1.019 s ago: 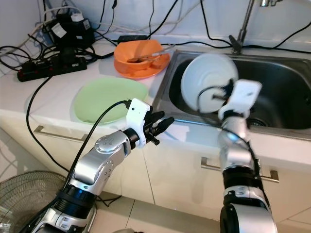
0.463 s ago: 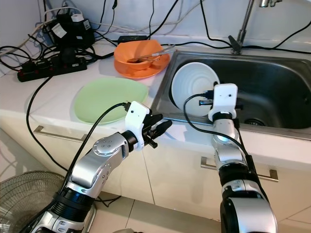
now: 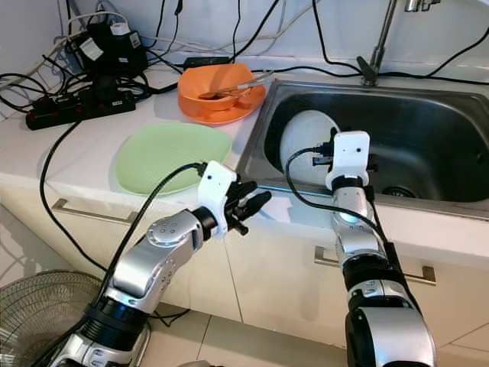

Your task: Kitchen organization

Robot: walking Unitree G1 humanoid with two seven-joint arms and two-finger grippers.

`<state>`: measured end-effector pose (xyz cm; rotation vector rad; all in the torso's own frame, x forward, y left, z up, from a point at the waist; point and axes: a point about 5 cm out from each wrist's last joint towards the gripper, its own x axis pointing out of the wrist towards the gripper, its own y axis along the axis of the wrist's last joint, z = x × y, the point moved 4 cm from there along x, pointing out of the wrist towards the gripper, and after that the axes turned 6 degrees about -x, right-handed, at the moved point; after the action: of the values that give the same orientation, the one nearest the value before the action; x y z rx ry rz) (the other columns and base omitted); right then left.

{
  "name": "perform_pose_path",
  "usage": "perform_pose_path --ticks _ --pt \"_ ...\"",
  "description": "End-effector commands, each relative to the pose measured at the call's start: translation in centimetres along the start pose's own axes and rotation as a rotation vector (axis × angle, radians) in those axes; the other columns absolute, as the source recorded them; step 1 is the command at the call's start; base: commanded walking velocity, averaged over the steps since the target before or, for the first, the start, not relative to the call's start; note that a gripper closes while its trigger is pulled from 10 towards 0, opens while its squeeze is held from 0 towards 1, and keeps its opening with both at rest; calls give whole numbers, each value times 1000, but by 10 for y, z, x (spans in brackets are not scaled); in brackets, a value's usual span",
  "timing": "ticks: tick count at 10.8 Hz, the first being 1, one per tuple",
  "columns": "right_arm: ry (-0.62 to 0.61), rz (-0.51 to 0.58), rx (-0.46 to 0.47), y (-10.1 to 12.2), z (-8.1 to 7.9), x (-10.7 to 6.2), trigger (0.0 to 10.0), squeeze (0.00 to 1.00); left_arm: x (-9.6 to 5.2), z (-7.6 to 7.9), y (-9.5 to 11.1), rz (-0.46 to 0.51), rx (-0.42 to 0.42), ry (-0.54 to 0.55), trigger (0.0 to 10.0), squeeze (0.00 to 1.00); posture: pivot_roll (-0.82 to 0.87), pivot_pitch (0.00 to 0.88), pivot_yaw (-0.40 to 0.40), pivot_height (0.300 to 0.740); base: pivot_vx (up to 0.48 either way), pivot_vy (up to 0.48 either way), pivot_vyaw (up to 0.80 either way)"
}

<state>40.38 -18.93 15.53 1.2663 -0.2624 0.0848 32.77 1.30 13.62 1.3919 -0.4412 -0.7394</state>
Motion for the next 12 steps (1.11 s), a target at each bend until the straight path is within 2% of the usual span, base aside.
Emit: perform_pose_path --ticks 1,4,6,7,9,10,11,12 --pt "16 9 18 4 -7 3 10000 0 -2 0 2 1 12 -1 10000 0 80 0 76 740 0 0 0" --pt "23 14 34 5 -9 3 10000 0 -2 0 1 2 13 2 10000 0 76 0 77 740 0 0 0" --pt "16 40 80 13 -7 5 10000 0 -2 0 1 8 14 8 10000 0 70 0 76 740 0 0 0" --pt "11 76 108 22 -5 7 10000 0 -2 -2 3 23 16 22 10000 0 70 0 76 740 0 0 0" --pt "-16 165 187 51 10 9 10000 0 -1 -5 5 36 23 39 10000 0 56 0 70 740 0 0 0" --pt "-13 184 202 57 14 7 10000 0 -1 -5 5 41 24 42 10000 0 50 0 70 740 0 0 0" --pt "-7 214 199 66 21 -2 10000 0 -1 -6 7 61 24 56 10000 0 44 0 68 740 0 0 0" --pt "-18 221 197 65 26 -16 10000 0 -1 -11 13 106 19 89 10000 0 31 1 68 740 0 0 0"
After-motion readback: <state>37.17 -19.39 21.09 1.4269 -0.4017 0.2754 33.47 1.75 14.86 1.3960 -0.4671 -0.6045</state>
